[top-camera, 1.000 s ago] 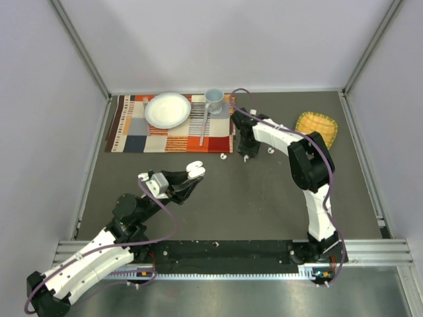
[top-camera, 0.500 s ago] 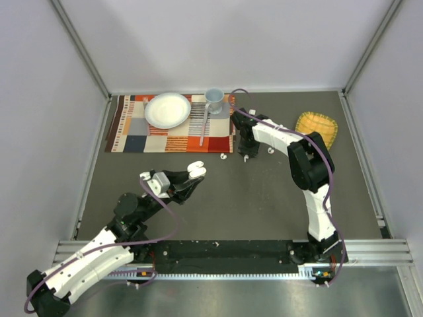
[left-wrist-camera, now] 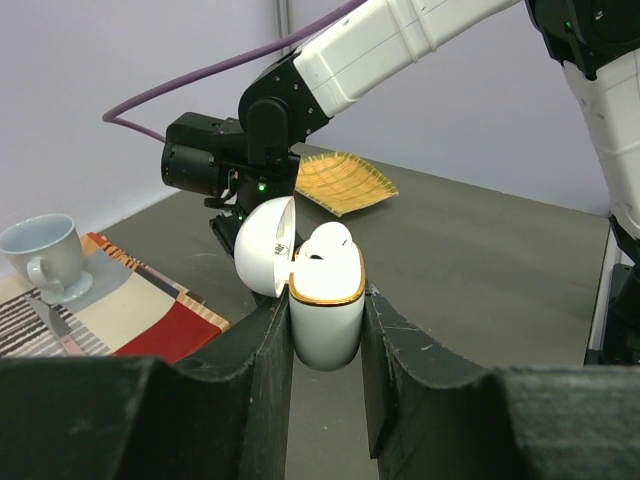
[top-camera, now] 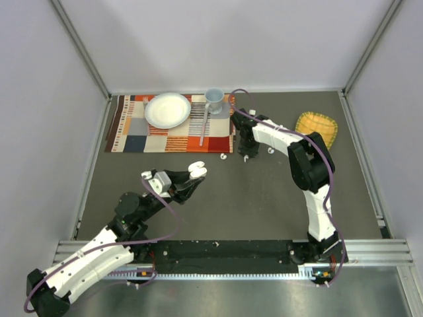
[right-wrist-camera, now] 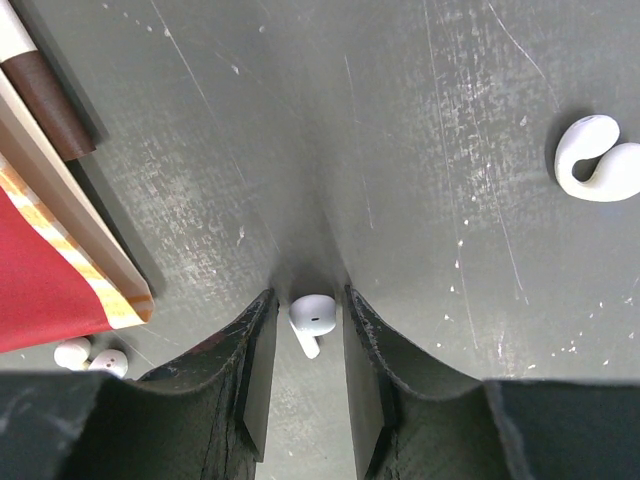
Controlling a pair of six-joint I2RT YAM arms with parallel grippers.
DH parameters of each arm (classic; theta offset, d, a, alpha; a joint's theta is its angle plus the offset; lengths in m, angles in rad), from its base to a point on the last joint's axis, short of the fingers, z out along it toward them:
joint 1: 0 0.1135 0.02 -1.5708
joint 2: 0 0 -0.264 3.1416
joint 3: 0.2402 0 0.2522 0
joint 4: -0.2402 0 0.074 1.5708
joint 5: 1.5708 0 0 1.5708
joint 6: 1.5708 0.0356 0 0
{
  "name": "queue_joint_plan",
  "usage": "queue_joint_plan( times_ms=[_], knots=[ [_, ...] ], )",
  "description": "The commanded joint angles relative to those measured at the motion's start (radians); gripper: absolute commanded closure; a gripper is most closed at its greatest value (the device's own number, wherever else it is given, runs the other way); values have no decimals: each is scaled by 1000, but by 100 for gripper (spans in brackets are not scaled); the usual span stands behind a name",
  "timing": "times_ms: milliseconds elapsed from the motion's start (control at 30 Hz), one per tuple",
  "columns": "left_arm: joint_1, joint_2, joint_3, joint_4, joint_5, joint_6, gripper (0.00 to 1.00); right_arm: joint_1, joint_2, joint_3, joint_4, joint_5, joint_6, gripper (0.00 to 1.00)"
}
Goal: Insert the wireless bluetooth earbuds into the charging case
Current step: Pick up the left earbud from the center of the board.
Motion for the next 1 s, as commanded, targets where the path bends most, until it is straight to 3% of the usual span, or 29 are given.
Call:
queue_joint_plan(
  times_ms=[0,67,300,367,533,967],
  knots=[
    [1,1,6,66,12,-15,100,23,13,-42,9,-29,23,69],
    [1,3,6,64,12,-15,100,22,15,-44,12,-29,23,74],
    [1,3,6,61,8,-13,100,23,22,-47,15,-31,30,76],
    [1,4,8,61,11,-13,100,23,13,-53,15,-24,31,92],
    [1,3,8,60,8,-12,100,22,-2,-65,18,-15,34,100],
    [1,29,20,64,12,-21,100,34,-243,-215,121,35,8,100]
  ],
)
